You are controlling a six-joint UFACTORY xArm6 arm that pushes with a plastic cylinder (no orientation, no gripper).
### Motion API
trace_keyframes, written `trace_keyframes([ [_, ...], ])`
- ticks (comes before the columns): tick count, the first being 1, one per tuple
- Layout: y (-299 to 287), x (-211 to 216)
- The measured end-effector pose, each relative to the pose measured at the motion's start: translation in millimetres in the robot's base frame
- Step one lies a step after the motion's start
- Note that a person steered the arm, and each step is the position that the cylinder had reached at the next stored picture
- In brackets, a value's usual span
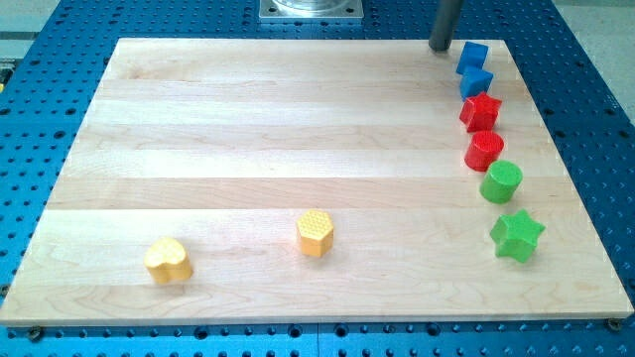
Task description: Arrange the blue blocks to form a vertical line
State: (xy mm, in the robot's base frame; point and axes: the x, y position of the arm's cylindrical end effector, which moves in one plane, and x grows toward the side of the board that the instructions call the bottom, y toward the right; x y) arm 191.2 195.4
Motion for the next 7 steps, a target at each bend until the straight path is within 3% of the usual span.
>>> trace_keyframes([
  [2, 67, 5],
  [4, 53, 51],
  [6, 47, 22],
  [7, 46, 37],
])
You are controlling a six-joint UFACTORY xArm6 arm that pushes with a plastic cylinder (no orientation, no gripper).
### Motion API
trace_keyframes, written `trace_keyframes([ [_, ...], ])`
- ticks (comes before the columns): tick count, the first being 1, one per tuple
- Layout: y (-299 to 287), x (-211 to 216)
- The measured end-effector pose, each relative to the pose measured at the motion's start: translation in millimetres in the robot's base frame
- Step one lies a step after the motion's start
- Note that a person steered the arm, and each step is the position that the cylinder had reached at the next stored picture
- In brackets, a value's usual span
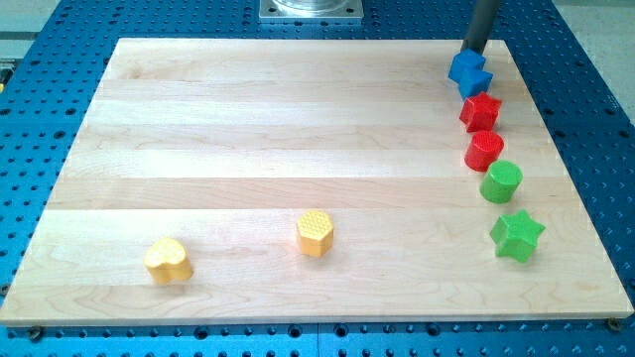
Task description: Arrange the blue blocks to form a vertical line
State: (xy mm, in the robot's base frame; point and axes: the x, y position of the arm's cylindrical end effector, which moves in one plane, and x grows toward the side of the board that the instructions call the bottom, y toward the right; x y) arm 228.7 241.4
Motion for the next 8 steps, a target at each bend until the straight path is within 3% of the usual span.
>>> trace_keyframes([
  [1, -7, 2],
  [2, -31, -31],
  [7, -34, 38],
  [8, -75, 32],
])
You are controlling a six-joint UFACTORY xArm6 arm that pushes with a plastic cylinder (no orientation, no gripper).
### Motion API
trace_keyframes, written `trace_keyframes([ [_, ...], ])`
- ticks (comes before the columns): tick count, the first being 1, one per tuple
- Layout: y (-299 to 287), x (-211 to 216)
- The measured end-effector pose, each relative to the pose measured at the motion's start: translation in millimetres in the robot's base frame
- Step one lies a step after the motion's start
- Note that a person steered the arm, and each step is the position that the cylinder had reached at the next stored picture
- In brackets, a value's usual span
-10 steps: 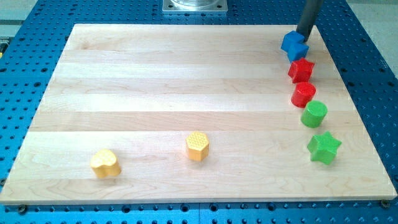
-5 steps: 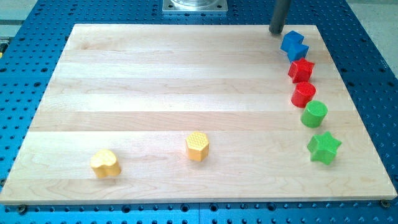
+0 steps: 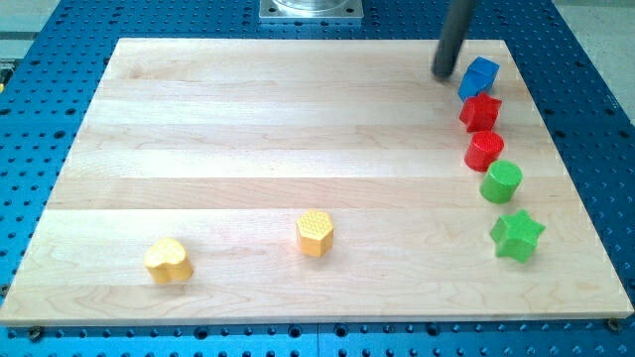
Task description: Arrange the blue blocks to form a vertical line
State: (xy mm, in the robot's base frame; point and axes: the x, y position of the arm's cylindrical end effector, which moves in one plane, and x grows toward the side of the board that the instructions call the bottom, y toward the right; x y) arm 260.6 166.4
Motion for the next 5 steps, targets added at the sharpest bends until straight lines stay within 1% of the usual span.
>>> trace_keyframes([
  [1, -16, 9],
  [2, 2, 14],
  [3, 3, 11],
  [4, 39, -43],
  [5, 123, -46],
])
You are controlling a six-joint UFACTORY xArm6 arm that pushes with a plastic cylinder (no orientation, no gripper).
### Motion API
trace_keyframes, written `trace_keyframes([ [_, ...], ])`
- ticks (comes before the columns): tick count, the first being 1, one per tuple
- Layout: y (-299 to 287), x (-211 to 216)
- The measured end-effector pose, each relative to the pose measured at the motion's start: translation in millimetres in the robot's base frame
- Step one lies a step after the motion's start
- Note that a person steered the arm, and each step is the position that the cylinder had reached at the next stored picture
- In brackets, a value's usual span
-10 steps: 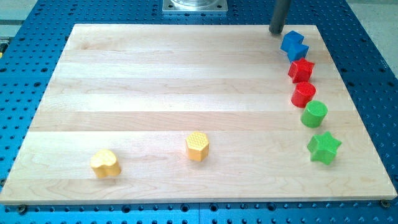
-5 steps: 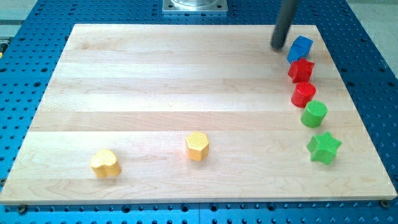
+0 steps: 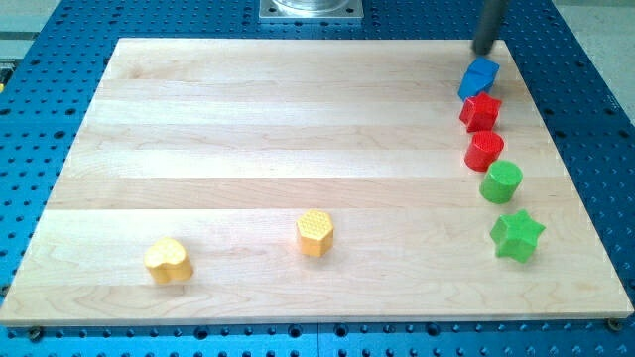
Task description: Arrange the blue blocks to form a vertical line
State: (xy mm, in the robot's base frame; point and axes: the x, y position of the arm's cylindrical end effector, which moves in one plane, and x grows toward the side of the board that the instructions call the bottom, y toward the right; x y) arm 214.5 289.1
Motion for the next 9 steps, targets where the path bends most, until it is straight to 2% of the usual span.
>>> trace_keyframes([
  [1, 29, 35],
  [4, -69, 48],
  [7, -92, 47],
  [8, -136, 53],
  [9, -125, 75],
])
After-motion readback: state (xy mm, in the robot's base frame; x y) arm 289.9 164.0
